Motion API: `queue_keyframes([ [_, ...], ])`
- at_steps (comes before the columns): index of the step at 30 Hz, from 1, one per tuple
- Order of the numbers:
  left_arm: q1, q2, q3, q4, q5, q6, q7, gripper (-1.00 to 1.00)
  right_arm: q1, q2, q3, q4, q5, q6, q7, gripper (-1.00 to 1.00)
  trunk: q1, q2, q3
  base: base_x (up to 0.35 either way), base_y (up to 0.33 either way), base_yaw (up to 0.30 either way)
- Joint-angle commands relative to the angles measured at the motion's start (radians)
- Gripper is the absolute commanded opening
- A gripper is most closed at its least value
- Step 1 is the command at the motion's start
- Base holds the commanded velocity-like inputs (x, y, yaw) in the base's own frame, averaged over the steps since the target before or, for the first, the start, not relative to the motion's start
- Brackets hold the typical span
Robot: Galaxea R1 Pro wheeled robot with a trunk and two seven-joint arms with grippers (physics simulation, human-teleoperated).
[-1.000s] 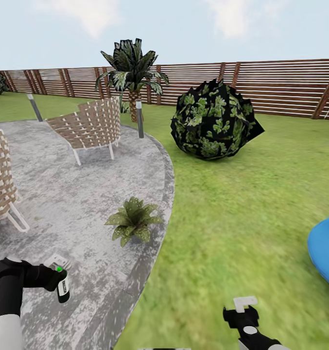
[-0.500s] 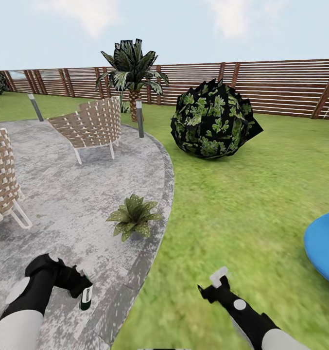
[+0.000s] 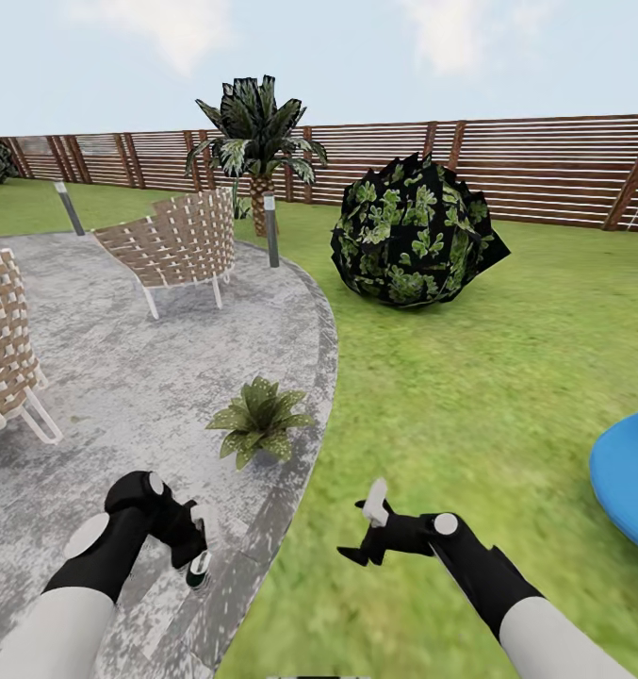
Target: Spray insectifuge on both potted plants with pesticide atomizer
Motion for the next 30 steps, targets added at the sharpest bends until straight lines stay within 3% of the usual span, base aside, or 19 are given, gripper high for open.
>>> queue_keyframes([
  [1,0.000,0.002,-0.003,-0.007,-0.001,0.009,-0.005,-1.00,0.000,0.005,0.001,-0.002,0.010,-0.005,0.000,1.00,0.000,0.000,-0.001,0.000,0.000,0.000],
  [6,0.001,-0.002,-0.030,-0.016,0.007,-0.008,0.004,-1.00,0.000,0.033,0.001,-0.003,0.011,-0.005,0.002,1.00,0.000,0.000,-0.001,0.000,0.000,0.000],
  [15,0.002,-0.015,-0.030,-0.001,0.054,-0.057,0.047,-1.00,0.000,0.084,0.003,-0.002,0.010,-0.005,0.014,1.00,0.000,0.000,-0.001,0.000,0.000,0.000],
  [16,0.002,-0.019,-0.030,0.001,0.060,-0.063,0.052,-1.00,0.000,0.090,0.001,-0.003,0.011,-0.004,0.019,-1.00,0.000,0.000,-0.001,0.000,0.000,0.000],
  [18,0.003,-0.026,-0.030,0.002,0.071,-0.074,0.063,-1.00,0.000,0.101,-0.002,-0.009,0.012,-0.002,0.030,-1.00,0.000,0.000,-0.001,0.000,0.000,0.000],
  [19,0.003,-0.027,-0.030,0.002,0.151,-0.188,0.074,-1.00,0.000,0.126,-0.003,-0.010,0.013,-0.001,0.147,-1.00,0.000,0.000,-0.001,0.000,0.000,0.000],
  [23,0.005,-0.041,-0.030,0.002,0.153,-0.199,0.077,-1.00,-0.001,0.126,-0.003,-0.024,0.014,-0.001,0.159,-1.00,0.000,0.000,-0.001,0.000,0.000,0.000],
  [30,0.022,-0.089,-0.032,0.004,0.150,-0.206,0.074,-1.00,-0.001,0.126,-0.003,-0.052,0.013,0.001,0.162,-1.00,0.000,0.000,-0.001,0.000,0.000,0.000],
])
